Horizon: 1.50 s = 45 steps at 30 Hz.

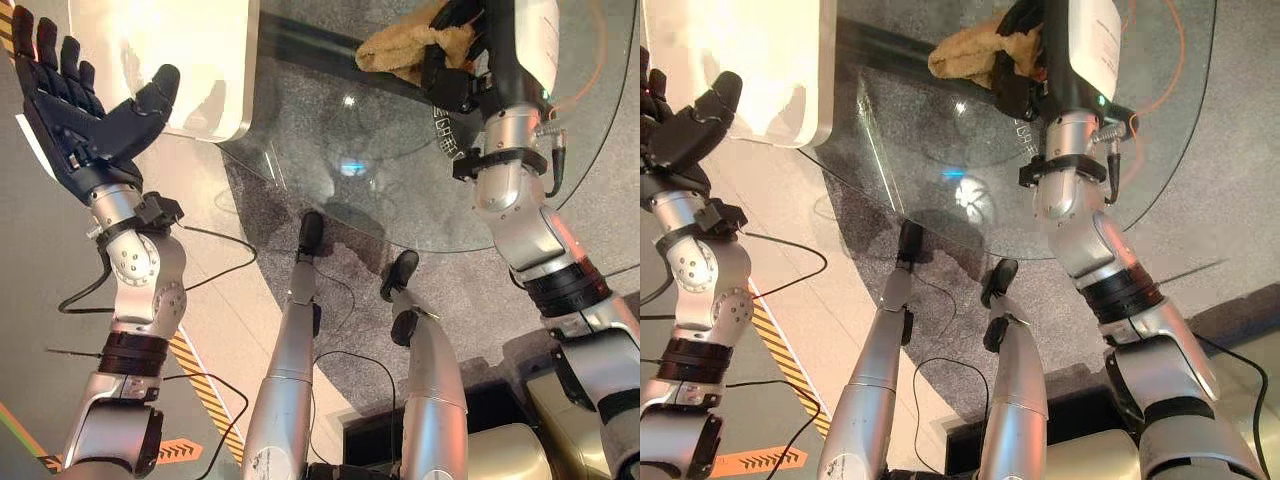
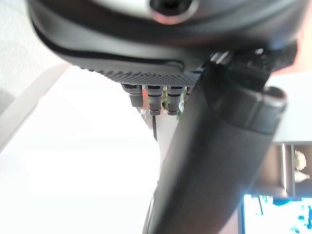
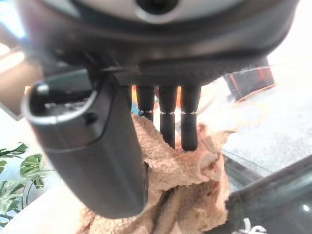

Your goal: Wipe the table with a cloth and put it in the basket.

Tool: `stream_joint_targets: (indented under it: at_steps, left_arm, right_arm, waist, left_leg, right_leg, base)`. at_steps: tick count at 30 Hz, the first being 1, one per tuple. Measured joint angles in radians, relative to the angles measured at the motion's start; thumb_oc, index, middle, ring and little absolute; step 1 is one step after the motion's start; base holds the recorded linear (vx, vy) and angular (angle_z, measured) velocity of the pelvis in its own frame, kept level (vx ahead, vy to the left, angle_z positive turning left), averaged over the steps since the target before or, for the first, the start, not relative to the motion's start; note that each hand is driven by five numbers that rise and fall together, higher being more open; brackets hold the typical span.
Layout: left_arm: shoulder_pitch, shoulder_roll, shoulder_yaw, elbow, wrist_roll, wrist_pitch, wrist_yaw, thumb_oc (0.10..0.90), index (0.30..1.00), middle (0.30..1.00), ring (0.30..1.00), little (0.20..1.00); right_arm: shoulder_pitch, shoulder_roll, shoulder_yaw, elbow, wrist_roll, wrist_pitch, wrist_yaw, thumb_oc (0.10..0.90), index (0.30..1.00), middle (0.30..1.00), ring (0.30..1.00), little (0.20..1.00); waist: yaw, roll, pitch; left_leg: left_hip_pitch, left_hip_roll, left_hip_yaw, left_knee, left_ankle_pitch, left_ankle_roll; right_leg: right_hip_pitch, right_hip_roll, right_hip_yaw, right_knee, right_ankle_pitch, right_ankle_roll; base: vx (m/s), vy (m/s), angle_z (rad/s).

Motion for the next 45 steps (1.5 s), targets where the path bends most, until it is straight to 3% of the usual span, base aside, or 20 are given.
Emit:
stream_joint_targets:
  at_steps: [8,22,45]
  left_arm:
    - [0.040,0.001,-0.007,-0.054,0.019,0.015,-0.109,0.800,0.900,0.900,0.900,0.900]
    - [0.045,0.001,-0.029,-0.074,0.042,0.068,-0.220,0.800,0.900,0.900,0.900,0.900]
    - [0.030,-0.002,-0.072,-0.078,0.097,0.106,-0.262,0.800,0.900,0.900,0.900,0.900]
  right_arm:
    - [0.115,-0.014,-0.057,-0.093,-0.009,-0.048,0.057,0.100,0.300,0.300,0.300,0.200]
    - [0.160,-0.030,-0.098,-0.149,-0.011,-0.131,0.124,0.100,0.300,0.300,0.300,0.200]
    - [0.223,0.005,-0.128,-0.252,0.286,-0.225,0.284,0.100,0.300,0.300,0.300,0.200]
  waist:
    - [-0.015,0.000,0.000]
    - [-0.021,0.000,0.000]
    - [-0.043,0.001,0.000]
  left_leg:
    - [0.004,0.001,0.008,-0.001,-0.001,0.001]
    - [0.012,0.001,0.028,-0.002,-0.004,0.006]
    - [0.031,0.002,0.051,-0.002,-0.005,0.007]
  right_leg:
    - [-0.002,0.002,0.008,0.001,0.001,-0.001]
    - [-0.005,0.002,0.027,0.004,0.002,0.001]
    - [-0.005,0.002,0.053,0.017,0.002,0.002]
  base:
    - [0.00,0.022,-0.01]
    - [0.00,0.007,-0.02]
    - [0.00,0.000,-0.01]
